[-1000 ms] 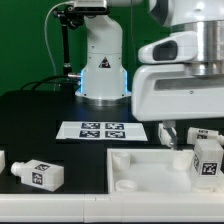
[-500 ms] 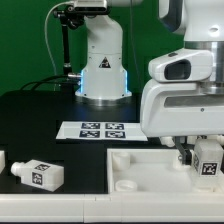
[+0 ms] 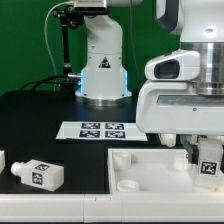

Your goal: Assemble one leg

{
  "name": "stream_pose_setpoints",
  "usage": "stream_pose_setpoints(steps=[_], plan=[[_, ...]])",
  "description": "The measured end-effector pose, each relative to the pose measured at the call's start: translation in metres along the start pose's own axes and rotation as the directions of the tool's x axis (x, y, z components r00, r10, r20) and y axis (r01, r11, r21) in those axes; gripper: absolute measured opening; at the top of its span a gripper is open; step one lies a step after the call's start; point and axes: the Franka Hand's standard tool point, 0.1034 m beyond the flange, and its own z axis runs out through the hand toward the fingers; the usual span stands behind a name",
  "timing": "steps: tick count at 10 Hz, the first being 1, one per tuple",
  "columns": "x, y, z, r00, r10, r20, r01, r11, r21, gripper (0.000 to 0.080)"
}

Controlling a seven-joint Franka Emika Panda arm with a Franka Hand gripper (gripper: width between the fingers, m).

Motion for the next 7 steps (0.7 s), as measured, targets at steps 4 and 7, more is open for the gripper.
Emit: stream_pose_setpoints(steps=[4, 7], plan=[[-0.006, 0.008, 0.000, 0.862, 0.501, -0.076, -0.498, 0.865, 0.060, 0.0290], [-0.007, 0.014, 0.000, 0.646, 0.763, 0.029, -0.761, 0.640, 0.111, 0.0290]])
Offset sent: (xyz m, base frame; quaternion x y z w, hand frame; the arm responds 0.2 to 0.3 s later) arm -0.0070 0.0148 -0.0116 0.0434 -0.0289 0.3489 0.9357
